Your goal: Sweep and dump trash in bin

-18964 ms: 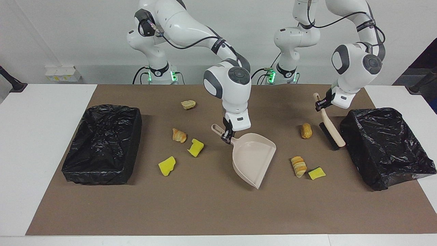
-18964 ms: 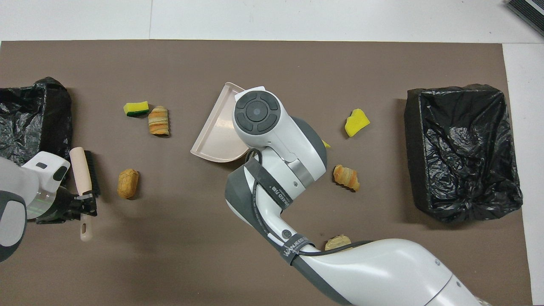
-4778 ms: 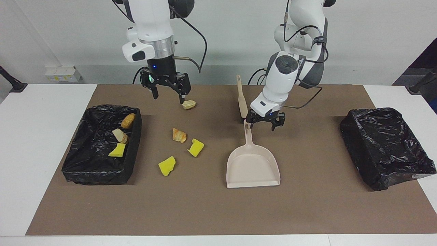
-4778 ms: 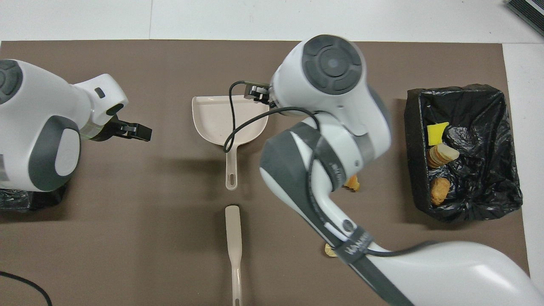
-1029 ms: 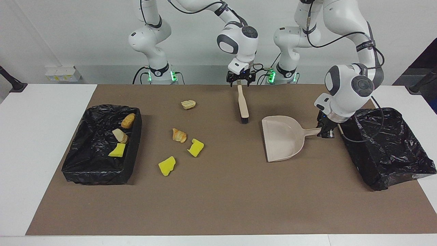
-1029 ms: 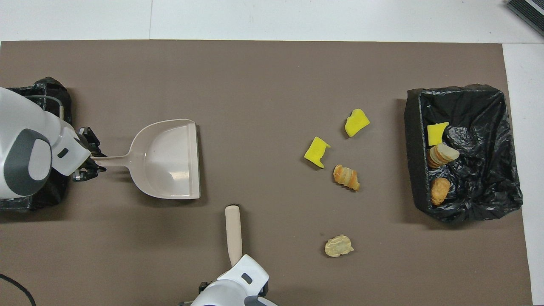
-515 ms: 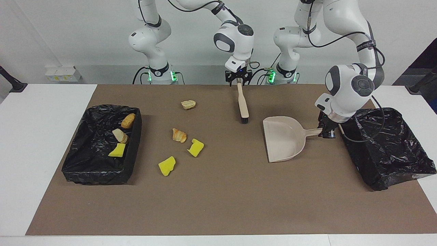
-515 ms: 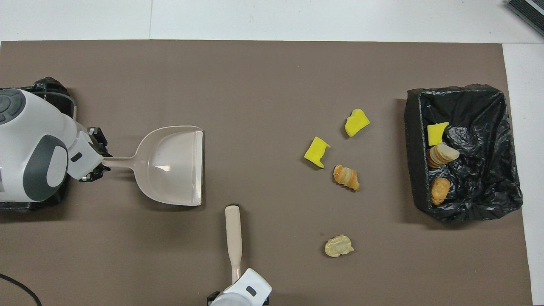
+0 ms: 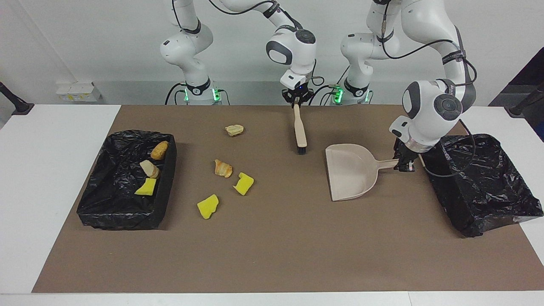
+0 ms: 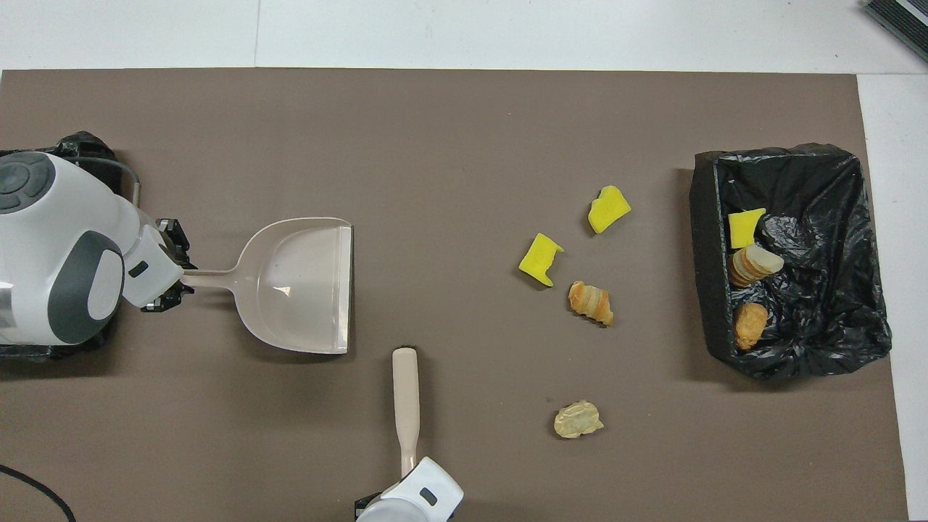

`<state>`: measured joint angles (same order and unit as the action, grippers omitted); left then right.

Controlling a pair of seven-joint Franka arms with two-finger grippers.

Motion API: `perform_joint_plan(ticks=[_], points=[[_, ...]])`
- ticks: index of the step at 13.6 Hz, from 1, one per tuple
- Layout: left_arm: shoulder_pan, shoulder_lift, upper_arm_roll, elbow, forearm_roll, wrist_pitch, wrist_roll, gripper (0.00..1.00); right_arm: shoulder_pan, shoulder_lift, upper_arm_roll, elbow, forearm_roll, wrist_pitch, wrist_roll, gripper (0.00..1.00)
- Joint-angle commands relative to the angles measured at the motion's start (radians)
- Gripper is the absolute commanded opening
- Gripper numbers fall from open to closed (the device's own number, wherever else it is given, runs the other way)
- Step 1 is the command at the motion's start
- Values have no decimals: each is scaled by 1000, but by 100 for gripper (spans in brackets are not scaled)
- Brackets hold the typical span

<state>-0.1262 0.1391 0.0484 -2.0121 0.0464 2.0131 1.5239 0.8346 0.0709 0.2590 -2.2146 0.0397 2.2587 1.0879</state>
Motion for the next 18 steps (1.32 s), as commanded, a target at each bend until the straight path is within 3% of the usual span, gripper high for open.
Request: perform_joint_plan(ticks=[1,6,8,11,15,18], points=[[-33,-35,2,-25,15,-17,-59,0,-44,-89,-6,-14,14,-31,78,0],[-148,-36,2,-19,15,-19,-235,0,-166,-313,-7,-78,20,-257,179,0],[-191,-45,1,-31,15,-10,-283,0,-167,-368,-7,-138,22,-321,301,0],[-256,-73,2,-78,15,6,-289,0,-230,-402,-9,-161,60,-525,328,0],[-308,-141,2,-193,16,58,-311,0,-298,-465,-9,-284,187,-481,333,0],[-358,-171,2,-247,27,99,-311,0,-252,-427,-3,-324,227,-360,427,0]])
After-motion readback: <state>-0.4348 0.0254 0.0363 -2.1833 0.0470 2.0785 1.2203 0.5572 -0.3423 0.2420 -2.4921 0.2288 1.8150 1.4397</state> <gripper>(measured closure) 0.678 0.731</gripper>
